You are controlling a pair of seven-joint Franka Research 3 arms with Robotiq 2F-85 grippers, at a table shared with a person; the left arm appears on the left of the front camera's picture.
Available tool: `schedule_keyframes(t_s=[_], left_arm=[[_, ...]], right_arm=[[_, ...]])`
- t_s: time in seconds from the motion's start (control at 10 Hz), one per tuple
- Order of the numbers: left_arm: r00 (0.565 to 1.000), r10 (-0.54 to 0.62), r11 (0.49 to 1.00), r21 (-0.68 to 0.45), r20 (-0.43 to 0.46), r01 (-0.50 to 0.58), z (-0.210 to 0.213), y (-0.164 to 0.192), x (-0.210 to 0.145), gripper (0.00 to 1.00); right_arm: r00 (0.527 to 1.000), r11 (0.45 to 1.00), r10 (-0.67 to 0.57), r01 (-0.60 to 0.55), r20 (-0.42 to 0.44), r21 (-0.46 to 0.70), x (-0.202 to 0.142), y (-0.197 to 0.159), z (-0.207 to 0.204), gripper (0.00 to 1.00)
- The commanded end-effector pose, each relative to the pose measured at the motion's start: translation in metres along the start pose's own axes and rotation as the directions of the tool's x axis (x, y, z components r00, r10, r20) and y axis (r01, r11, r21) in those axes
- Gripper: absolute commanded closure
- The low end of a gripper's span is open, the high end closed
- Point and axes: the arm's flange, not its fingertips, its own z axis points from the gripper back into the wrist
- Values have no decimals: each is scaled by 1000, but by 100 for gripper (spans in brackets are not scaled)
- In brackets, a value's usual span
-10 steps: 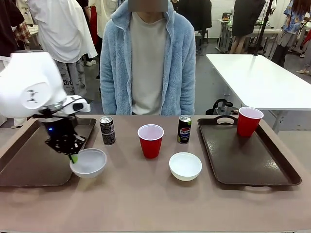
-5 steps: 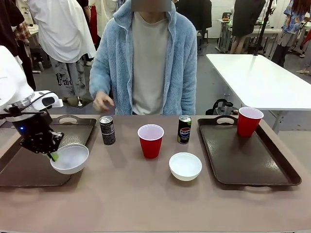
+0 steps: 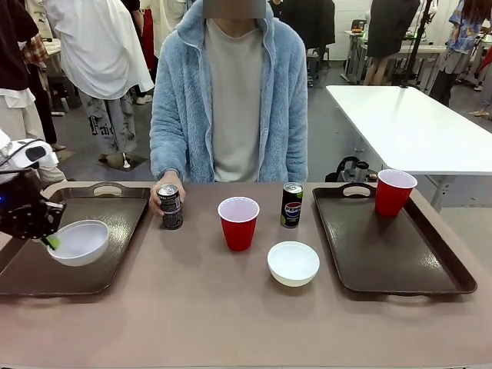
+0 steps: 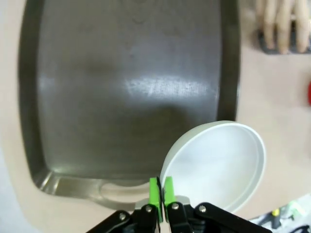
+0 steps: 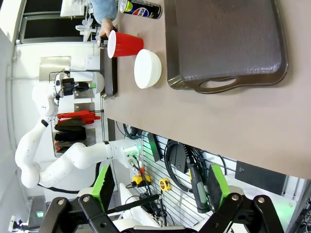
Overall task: Prepare tableware on both trays.
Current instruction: Pick up a Picnic Bowl from the table and place it on a Handle tray.
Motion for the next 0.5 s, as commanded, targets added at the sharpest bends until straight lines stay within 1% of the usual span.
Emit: schedule_keyframes(t_s=[0.0, 0.1, 0.2, 0.3, 0.4], left_arm=[[998, 62, 998, 21, -9, -62, -10, 21, -5, 100], [997, 81, 997, 5, -1, -81, -16, 26, -3, 100], [997, 75, 997, 6, 18, -75, -20, 28, -3, 100], [999, 48, 999, 4, 20, -48, -22, 27, -17, 100], [998, -59, 998, 14, 13, 59, -17, 23, -46, 100]], right_arm=[[1000, 1000, 7, -7, 9, 18, 1, 0, 0, 0], [1000, 1000, 7, -7, 9, 18, 1, 0, 0, 0], [1000, 1000, 7, -7, 9, 18, 1, 0, 0, 0], [1000, 1000, 7, -7, 9, 18, 1, 0, 0, 0], [1000, 1000, 7, -7, 9, 18, 1, 0, 0, 0]])
